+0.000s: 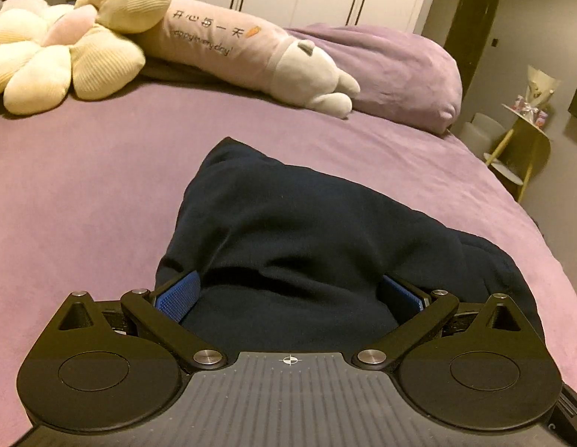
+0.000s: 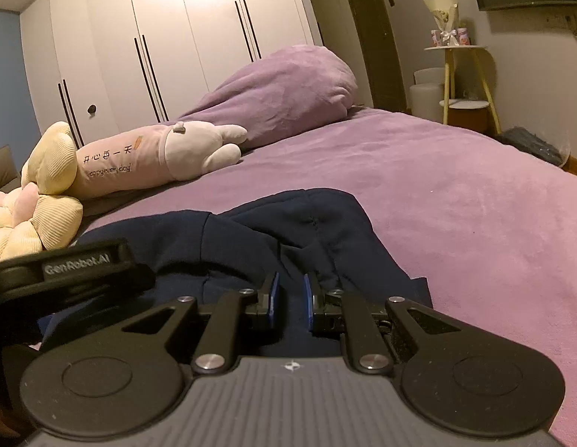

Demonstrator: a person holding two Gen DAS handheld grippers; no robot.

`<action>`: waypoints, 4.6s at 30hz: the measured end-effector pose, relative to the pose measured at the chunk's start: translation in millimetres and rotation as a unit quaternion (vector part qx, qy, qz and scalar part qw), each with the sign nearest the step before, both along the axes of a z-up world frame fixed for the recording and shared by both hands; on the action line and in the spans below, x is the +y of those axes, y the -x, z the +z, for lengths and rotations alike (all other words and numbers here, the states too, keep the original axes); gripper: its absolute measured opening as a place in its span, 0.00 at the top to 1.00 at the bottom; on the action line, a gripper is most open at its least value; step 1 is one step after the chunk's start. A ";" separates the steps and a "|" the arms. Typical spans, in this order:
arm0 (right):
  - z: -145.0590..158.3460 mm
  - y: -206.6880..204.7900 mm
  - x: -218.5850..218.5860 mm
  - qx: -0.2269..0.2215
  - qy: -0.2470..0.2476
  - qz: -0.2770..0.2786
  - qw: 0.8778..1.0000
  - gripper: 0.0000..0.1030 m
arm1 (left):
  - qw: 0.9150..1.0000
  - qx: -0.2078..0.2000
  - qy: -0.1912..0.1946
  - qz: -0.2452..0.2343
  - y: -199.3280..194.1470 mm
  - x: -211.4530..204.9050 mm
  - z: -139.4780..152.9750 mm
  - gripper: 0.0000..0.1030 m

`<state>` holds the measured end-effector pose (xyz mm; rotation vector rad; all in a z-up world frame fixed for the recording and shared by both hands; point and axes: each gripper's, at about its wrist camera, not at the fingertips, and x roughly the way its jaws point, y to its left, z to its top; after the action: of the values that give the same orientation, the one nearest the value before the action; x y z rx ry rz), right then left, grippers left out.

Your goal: Fold large clothes

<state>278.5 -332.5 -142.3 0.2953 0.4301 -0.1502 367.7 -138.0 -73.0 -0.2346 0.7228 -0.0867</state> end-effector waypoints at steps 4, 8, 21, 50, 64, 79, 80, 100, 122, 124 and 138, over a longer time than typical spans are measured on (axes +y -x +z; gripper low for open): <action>10.8 8.6 3.1 -0.008 0.001 0.001 1.000 0.88 | 1.000 -0.002 0.019 -0.002 5.6 10.2 7.9 0.00; 16.5 22.7 2.5 -0.017 -0.008 -0.006 1.000 0.88 | 1.000 -0.013 0.004 -0.010 34.9 11.9 23.1 0.00; 28.0 22.6 -24.6 0.026 -0.097 0.040 0.994 0.85 | 0.994 0.032 0.092 -0.045 52.8 61.1 26.0 0.00; -35.2 60.6 -119.2 0.136 -0.398 0.160 0.893 0.35 | 0.923 0.129 0.347 -0.106 87.7 135.4 -19.9 0.21; -17.6 47.2 -48.5 0.156 -0.366 0.207 0.894 0.37 | 0.937 0.092 0.322 -0.096 114.0 193.4 -0.7 0.26; -17.7 52.0 27.4 0.193 -0.360 0.211 0.888 0.31 | 0.962 0.086 0.259 -0.013 169.2 266.0 16.4 0.15; -12.9 61.1 23.3 0.192 -0.347 0.202 0.895 0.31 | 0.966 0.081 0.245 -0.014 173.9 265.7 21.9 0.14; 46.1 130.7 145.0 0.113 0.083 0.210 0.968 0.64 | 0.996 0.084 -0.006 -0.009 199.4 186.7 55.0 0.06; 98.0 35.4 201.3 0.046 0.041 0.191 0.980 0.61 | 0.988 0.024 0.011 0.155 117.7 211.2 67.4 0.02; 70.3 6.3 206.6 0.061 0.095 0.161 0.981 0.61 | 0.990 0.008 0.015 0.141 102.3 194.4 58.4 0.02; 11.5 15.8 153.7 -0.016 0.053 0.125 0.991 0.47 | 0.993 0.003 0.041 0.109 83.7 178.2 11.0 0.00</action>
<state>262.7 -178.8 -130.8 0.1364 0.4226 0.0757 284.0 40.2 -61.9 -0.3917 0.6961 0.0917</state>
